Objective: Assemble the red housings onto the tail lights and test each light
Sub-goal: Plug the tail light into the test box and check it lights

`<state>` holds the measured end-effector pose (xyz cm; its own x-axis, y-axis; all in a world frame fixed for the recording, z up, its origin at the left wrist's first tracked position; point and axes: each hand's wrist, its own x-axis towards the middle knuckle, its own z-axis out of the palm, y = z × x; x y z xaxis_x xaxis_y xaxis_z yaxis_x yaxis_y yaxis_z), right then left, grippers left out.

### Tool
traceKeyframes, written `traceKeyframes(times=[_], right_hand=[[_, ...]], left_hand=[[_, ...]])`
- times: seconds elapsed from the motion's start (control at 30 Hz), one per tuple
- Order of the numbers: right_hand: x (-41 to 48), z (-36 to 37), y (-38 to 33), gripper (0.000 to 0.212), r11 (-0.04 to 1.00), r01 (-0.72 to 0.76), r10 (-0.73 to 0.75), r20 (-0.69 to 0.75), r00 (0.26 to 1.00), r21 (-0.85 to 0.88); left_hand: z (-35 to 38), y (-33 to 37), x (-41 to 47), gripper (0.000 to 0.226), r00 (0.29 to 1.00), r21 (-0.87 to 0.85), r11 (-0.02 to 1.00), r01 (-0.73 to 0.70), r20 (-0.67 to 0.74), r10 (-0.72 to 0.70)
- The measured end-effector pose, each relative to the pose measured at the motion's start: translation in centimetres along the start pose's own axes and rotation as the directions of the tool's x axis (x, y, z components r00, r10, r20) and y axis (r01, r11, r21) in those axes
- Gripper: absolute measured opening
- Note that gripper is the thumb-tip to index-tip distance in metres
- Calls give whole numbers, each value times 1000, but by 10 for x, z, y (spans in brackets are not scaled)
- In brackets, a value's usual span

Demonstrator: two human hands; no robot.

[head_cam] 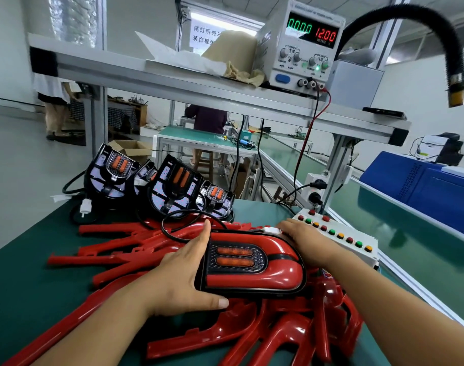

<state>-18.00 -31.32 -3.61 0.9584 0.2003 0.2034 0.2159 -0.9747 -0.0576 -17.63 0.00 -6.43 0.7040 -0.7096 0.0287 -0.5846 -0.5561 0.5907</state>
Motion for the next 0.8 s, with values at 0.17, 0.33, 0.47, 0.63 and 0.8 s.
traceKeyframes(times=[0.17,0.33,0.47,0.63,0.8], right_hand=[[-2,0,1,22,999,-17,18,30,999,-41],[-4,4,3,30,995,-21,26,54,998,-101],[-3,6,4,33,991,-40,48,60,997,-131],[-4,9,8,38,982,-69,80,57,995,-173],[-7,10,11,47,981,-66,77,56,995,-181]], left_hand=[[0,0,0,130,1000,-3,1000,3,6,-3],[-1,-1,-1,131,1000,-22,1000,20,-1,-20],[0,-1,0,130,1000,-27,999,19,-4,-19],[0,-2,0,130,1000,-44,999,8,-14,-8],[0,-3,0,132,1000,-39,999,11,-17,-12]])
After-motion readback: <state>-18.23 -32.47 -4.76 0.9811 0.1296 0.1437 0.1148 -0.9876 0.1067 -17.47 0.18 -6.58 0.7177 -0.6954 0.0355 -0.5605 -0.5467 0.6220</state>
